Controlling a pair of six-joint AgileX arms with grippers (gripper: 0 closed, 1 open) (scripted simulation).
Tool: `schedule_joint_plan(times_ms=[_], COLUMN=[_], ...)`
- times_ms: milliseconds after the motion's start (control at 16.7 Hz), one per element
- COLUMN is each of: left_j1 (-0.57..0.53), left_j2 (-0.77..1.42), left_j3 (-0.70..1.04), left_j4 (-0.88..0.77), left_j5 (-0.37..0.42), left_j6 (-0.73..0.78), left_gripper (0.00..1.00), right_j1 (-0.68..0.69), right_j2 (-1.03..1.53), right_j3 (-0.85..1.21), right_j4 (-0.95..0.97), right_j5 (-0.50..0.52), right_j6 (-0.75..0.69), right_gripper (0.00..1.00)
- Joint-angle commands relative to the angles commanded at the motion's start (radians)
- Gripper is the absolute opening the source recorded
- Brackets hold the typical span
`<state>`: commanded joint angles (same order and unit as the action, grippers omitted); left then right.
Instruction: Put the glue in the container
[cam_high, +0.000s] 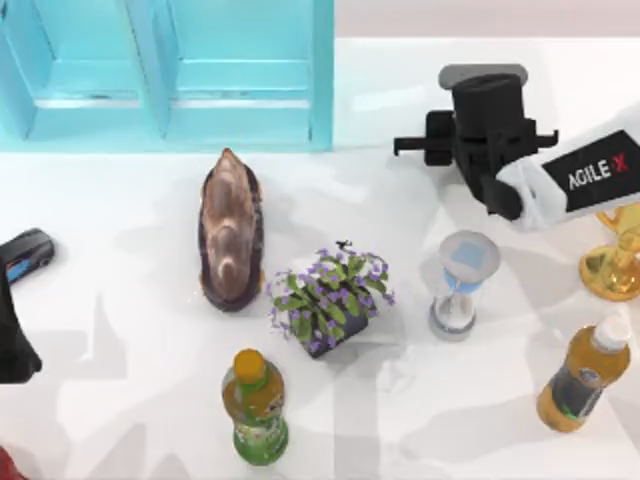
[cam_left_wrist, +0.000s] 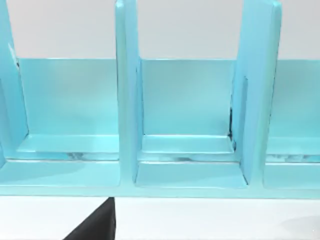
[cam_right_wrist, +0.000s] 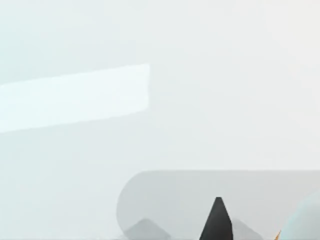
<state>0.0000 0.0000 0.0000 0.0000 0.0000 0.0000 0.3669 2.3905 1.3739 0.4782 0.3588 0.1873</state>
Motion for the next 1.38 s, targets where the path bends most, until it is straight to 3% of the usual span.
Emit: schedule_joint_plan(times_ms=[120, 720, 1080, 1380], left_j1=[0.000, 0.000, 0.000, 0.000], left_j2=[0.000, 0.000, 0.000, 0.000], left_j3=[0.000, 0.000, 0.000, 0.000], left_j4=[0.000, 0.000, 0.000, 0.000], left_j5=[0.000, 0.000, 0.000, 0.000], left_j6=[0.000, 0.000, 0.000, 0.000], left_gripper=[1.00, 1.00, 1.00, 1.00], right_j1=[0.000, 0.012, 0.060, 0.015], right_j2=[0.000, -0.006, -0.093, -0.172], right_j3=[0.000, 0.000, 0.012, 0.041], right_j4=[0.000, -0.011, -0.207, -0.337], right_j5=[0.000, -0.010, -0.095, -0.058], right_j6=[0.000, 0.006, 0.012, 0.020], right_gripper=[0.00, 0.00, 0.00, 0.00])
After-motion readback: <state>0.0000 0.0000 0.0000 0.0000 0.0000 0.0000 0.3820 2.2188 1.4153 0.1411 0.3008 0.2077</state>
